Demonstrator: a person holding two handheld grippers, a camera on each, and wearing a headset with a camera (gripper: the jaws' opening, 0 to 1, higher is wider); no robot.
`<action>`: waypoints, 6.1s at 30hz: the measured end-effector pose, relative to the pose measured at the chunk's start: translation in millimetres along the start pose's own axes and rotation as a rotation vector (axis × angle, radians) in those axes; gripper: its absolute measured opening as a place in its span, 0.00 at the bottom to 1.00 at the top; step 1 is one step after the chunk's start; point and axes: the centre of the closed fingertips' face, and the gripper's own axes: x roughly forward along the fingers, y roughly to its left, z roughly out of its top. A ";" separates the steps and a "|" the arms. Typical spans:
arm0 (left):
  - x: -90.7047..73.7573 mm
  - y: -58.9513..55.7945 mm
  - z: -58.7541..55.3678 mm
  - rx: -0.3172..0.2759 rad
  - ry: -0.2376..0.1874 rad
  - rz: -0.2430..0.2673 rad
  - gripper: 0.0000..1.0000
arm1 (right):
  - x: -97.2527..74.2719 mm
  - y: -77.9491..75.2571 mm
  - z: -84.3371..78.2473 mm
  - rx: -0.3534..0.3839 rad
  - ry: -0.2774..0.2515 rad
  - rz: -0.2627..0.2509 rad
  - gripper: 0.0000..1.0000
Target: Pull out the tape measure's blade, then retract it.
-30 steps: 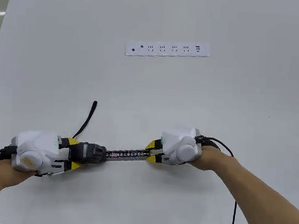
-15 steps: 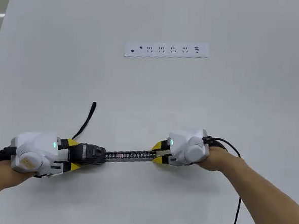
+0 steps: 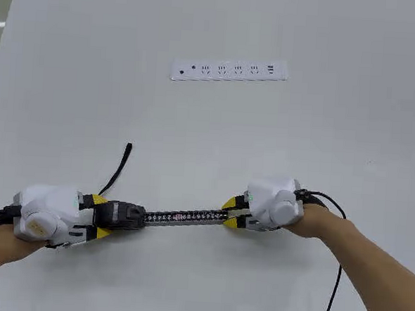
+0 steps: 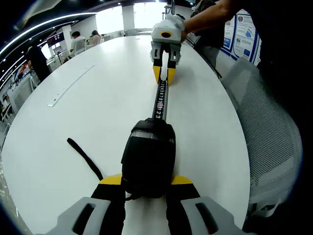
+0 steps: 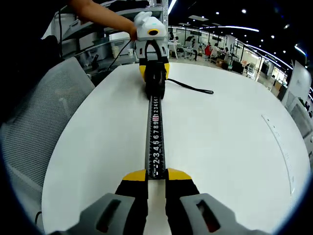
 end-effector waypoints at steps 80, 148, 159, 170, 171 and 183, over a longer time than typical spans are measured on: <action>3.2 -1.7 -4.8 0.026 0.070 -0.032 0.30 | -41.5 3.3 -43.2 -0.007 0.088 -0.013 0.14; -42.8 -69.4 39.1 -0.486 -0.377 0.398 1.00 | -86.9 62.4 -0.6 0.416 -0.151 -0.473 0.91; -52.5 -87.6 46.3 -0.540 -0.378 0.511 1.00 | -99.5 80.9 18.4 0.491 -0.212 -0.571 1.00; -61.6 -94.9 50.1 -0.600 -0.384 0.599 1.00 | -106.1 91.9 27.9 0.547 -0.248 -0.629 1.00; -62.2 -95.7 49.0 -0.612 -0.373 0.610 1.00 | -106.0 93.7 28.7 0.547 -0.246 -0.634 1.00; -64.5 -102.2 47.1 -0.659 -0.381 0.653 1.00 | -111.1 100.2 38.1 0.592 -0.284 -0.692 1.00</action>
